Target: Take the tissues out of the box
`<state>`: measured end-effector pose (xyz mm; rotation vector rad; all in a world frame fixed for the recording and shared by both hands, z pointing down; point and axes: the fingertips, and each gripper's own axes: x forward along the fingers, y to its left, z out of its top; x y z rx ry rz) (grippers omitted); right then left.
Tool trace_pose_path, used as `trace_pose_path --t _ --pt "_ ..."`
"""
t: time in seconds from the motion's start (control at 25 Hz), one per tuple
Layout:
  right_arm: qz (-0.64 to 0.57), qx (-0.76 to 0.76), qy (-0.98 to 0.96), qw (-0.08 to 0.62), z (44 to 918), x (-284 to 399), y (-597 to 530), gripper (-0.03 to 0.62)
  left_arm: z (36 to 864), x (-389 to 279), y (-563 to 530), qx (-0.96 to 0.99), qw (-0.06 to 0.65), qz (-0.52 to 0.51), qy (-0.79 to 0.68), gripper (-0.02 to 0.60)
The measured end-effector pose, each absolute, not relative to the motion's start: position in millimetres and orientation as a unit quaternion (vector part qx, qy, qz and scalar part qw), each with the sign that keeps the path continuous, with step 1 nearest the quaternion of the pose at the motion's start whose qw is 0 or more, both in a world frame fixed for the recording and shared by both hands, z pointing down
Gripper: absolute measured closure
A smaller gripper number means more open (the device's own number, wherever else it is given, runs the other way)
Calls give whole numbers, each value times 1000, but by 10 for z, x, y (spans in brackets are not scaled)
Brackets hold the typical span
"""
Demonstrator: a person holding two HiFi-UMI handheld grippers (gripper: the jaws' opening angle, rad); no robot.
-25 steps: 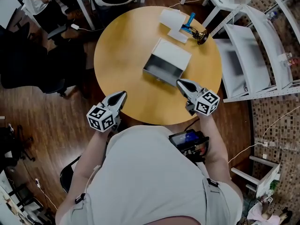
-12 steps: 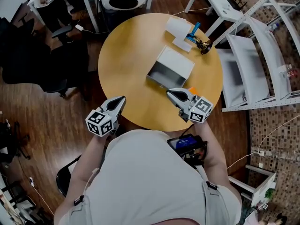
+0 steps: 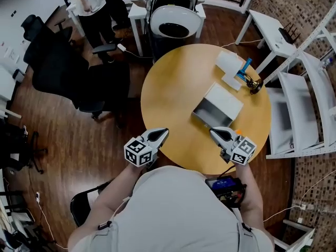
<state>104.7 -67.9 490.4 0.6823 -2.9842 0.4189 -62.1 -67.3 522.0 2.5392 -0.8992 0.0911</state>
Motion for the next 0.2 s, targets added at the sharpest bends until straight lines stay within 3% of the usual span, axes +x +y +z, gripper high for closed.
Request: trace_pose_path --t 0.2 --pt "128 216 -968 22 4847 965 -696 594 5143 -688 -667 920 212 33 -328 581"
